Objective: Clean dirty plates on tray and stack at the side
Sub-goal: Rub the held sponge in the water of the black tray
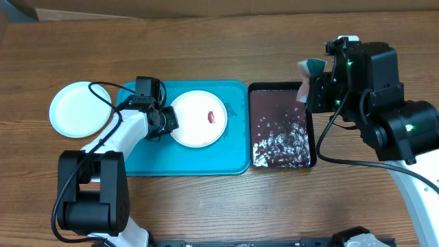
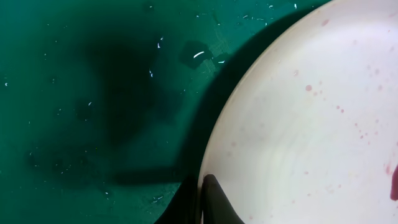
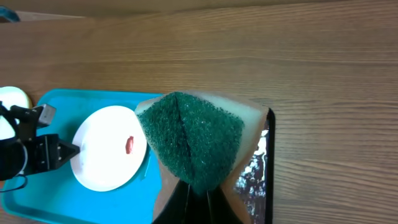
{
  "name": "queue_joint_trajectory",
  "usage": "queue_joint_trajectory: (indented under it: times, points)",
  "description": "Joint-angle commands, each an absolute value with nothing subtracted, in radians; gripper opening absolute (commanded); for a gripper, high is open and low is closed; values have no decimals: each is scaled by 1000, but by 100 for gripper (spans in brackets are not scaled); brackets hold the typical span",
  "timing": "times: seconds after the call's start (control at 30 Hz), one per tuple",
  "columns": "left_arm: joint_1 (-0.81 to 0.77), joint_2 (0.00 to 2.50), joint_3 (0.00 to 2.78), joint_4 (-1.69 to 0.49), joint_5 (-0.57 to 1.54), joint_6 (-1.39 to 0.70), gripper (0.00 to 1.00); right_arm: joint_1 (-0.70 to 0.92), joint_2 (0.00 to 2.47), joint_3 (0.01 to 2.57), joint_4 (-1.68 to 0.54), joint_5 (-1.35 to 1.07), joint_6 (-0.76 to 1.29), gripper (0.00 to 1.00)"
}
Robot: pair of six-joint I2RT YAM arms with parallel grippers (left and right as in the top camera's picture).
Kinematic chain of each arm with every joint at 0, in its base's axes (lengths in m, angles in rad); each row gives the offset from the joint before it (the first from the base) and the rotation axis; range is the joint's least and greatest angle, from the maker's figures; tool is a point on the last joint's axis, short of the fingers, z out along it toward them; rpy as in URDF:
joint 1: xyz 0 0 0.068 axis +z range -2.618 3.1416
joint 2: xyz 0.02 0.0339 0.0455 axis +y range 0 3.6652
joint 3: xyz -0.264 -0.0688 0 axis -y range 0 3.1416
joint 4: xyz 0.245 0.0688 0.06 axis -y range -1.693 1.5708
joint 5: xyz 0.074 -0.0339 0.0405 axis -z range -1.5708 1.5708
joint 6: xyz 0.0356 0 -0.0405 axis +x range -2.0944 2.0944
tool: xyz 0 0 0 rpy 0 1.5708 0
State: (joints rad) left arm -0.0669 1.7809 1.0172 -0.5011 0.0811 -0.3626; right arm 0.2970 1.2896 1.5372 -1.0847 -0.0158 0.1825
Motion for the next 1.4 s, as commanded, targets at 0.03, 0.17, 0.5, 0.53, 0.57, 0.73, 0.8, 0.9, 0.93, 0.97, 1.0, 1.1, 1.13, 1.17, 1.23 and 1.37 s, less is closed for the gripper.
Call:
queue_joint_trajectory:
  times: [0.03,0.17,0.5,0.53,0.57,0.73,0.8,0.9,0.93,0.97,1.0,1.1,1.13,1.17,1.23,1.37]
  points:
    - [-73,1799,1029,-501,74,-350,5,299,1288,1558,-1075,-32,179,4]
    - [-73,1799,1029,-501,74,-350,5,299,1291,1557,-1075,-32,183,4]
    - [-73,1799,1029,-501,74,-350,6,299,1311,1557,-1087,-35,183,4]
    - [-73,1799,1029,-501,74,-350,6,299,1312,1557,-1088,-41,183,4]
    - [-73,1799,1029,-501,74,-350,6,299,1314,1557,-1090,-48,183,4]
    - [-73,1799,1029,-501,74,-350,6,299,1329,1557,-1099,-66,183,4]
    - [-73,1799,1029,-501,74,-350,6,299,1337,1557,-1101,-66,183,4]
    - [-73,1799,1029,-501,74,-350,7,299,1346,1557,-1102,-66,183,4]
    - [-73,1799,1029,-501,74,-350,6,299,1349,1557,-1102,-66,183,4]
    - [-73,1799,1029,-501,74,-350,6,299,1349,1557,-1102,-70,183,4]
    - [-73,1799,1029,-501,74,-350,6,299,1351,1557,-1102,-79,183,4]
    - [-73,1799,1029,-501,74,-350,6,299,1352,1557,-1104,-116,183,4]
    - [-73,1799,1029,-501,74,-350,6,299,1352,1557,-1110,-135,183,4]
    - [-73,1799,1029,-501,74,-350,7,299,1352,1557,-1115,-147,182,4]
    - [-73,1799,1029,-501,74,-350,6,299,1352,1557,-1132,-151,181,4]
    - [-73,1799,1029,-501,74,-350,6,299,1353,1557,-1131,-94,151,4]
